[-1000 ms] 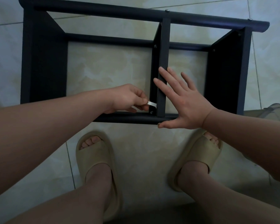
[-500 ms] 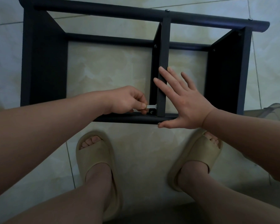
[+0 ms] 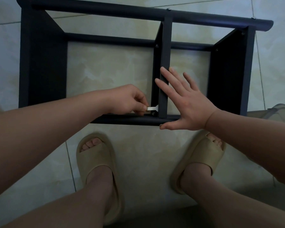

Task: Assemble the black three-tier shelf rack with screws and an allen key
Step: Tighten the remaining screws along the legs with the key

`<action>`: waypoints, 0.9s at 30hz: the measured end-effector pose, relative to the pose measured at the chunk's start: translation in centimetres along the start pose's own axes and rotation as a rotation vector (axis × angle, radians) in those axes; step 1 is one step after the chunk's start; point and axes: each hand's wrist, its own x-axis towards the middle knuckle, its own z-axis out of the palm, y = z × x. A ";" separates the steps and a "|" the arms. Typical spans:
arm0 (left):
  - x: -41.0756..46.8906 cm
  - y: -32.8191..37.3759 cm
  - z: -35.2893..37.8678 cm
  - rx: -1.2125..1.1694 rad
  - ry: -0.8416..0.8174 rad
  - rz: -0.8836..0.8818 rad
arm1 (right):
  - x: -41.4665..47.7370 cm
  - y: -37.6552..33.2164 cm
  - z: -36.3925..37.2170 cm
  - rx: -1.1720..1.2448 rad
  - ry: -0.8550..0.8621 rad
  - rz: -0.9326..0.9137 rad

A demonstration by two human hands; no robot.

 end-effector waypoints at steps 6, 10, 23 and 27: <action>0.2 0.2 -0.4 0.131 0.028 0.049 | 0.0 0.0 0.0 0.005 0.001 -0.001; 0.2 0.2 -0.1 0.072 0.074 0.031 | 0.0 0.0 0.0 -0.001 0.000 -0.002; 0.8 1.1 1.1 -0.670 0.135 -0.244 | 0.0 0.0 0.1 0.000 0.019 -0.004; 0.8 1.0 1.0 -0.672 0.177 -0.271 | 0.1 0.0 0.1 -0.001 0.015 -0.004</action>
